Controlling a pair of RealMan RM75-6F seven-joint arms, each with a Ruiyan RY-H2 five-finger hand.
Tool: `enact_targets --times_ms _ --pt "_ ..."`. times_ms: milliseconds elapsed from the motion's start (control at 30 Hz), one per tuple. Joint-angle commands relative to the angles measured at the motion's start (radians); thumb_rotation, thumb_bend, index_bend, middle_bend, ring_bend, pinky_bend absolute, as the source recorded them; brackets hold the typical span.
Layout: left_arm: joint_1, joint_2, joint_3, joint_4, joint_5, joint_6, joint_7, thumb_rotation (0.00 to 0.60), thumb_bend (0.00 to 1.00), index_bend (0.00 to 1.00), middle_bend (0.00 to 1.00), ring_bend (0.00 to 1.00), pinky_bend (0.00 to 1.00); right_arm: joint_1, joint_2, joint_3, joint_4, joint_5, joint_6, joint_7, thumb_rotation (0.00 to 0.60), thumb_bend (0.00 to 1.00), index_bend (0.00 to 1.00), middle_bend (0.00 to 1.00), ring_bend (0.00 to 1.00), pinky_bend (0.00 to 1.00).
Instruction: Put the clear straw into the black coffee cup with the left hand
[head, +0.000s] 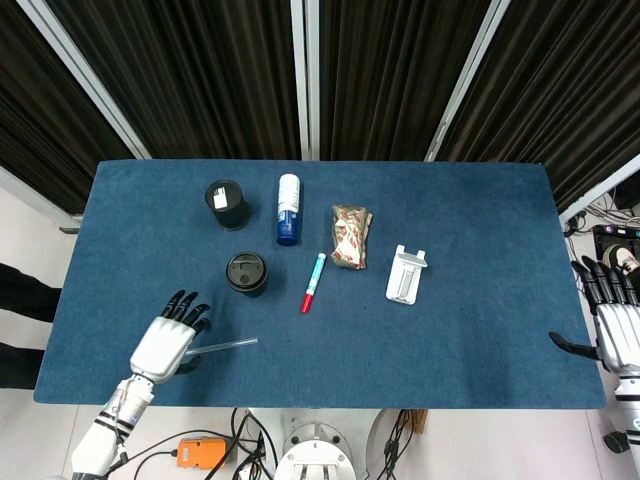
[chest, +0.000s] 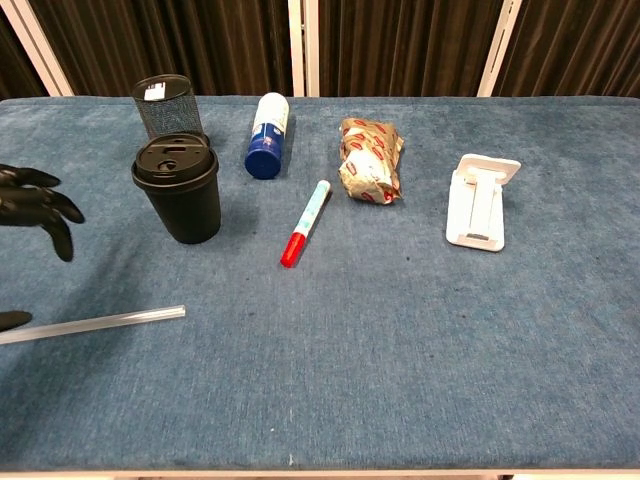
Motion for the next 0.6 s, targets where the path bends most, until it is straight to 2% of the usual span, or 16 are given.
enact_targets --times_ms 33,300,600 --pt "-0.023 -0.090 -0.014 0.004 -0.085 -0.020 0.178 0.600 0.19 0.42 0.20 0.06 0.00 0.000 0.000 0.000 0.001 0.002 -0.001 -0.001 0.600 0.22 0.00 0.07 0.00 0.02" --pt "-0.039 -0.189 -0.021 0.029 -0.171 0.006 0.354 0.600 0.20 0.45 0.20 0.06 0.00 0.001 -0.005 -0.001 0.005 0.010 -0.012 -0.001 0.600 0.22 0.00 0.07 0.00 0.02" --pt "-0.052 -0.248 -0.026 0.060 -0.257 0.018 0.390 0.600 0.20 0.46 0.20 0.06 0.00 0.003 -0.014 -0.002 0.013 0.018 -0.024 0.005 0.600 0.22 0.00 0.07 0.00 0.02"
